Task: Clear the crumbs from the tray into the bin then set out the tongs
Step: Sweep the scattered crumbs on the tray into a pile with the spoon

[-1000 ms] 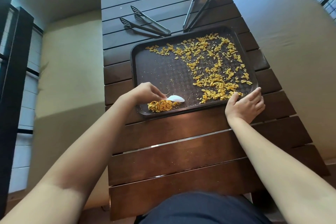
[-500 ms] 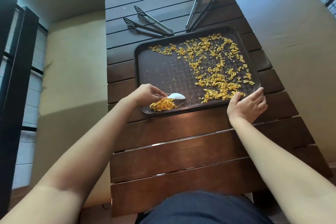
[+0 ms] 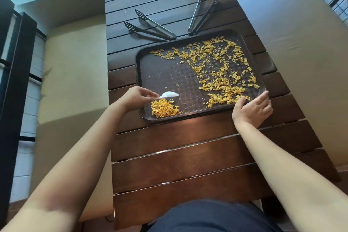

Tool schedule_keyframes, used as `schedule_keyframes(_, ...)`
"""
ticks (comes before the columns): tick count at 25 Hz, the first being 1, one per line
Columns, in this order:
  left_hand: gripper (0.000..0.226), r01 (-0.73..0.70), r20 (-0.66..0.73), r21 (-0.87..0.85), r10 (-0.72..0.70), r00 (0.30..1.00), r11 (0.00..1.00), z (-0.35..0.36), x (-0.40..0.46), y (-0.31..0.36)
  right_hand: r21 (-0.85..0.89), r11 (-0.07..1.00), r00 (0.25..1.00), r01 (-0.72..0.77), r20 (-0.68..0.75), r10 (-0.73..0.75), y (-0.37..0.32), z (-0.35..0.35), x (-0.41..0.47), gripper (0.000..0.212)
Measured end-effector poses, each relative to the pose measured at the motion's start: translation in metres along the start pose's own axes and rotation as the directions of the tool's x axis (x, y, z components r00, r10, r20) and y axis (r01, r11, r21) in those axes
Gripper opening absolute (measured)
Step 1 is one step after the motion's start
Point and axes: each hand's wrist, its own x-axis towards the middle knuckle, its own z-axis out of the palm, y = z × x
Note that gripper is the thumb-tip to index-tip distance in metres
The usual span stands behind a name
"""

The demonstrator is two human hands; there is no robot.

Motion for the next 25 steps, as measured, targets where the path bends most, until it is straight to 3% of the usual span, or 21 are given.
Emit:
schedule_keyframes(5, 0.029, -0.025, -0.036, -0.08, 0.022, 0.999, 0.996, 0.035, 0.018, 0.04, 0.123, 0.991, 0.999, -0.043, -0.02, 0.046, 0.002, -0.005, 0.004, 0.063)
schedule_keyframes(11, 0.041, 0.035, -0.2, 0.085, -0.017, 0.98, 0.996, 0.05, 0.044, 0.075, 0.032, 0.999, 0.999, 0.021, 0.03, -0.022, 0.011, -0.017, 0.021, 0.057)
schedule_keyframes(17, 0.047, 0.056, -0.236, 0.194, -0.009, 0.972, 0.979, 0.047, 0.073, 0.092, -0.012, 0.988, 0.983, 0.152, 0.109, -0.149, 0.029, -0.014, 0.024, 0.071)
schedule_keyframes(20, 0.06, 0.061, -0.252, 0.2, -0.009, 0.968, 0.978, 0.048, 0.081, 0.095, -0.011, 0.987, 0.982, 0.161, 0.102, -0.159, 0.028, -0.013, 0.022, 0.072)
schedule_keyframes(25, 0.053, -0.012, -0.227, 0.234, 0.066, 0.972, 0.972, 0.057, 0.09, 0.095, -0.025, 0.989, 0.985, 0.147, 0.091, -0.145, 0.028, -0.012, 0.022, 0.069)
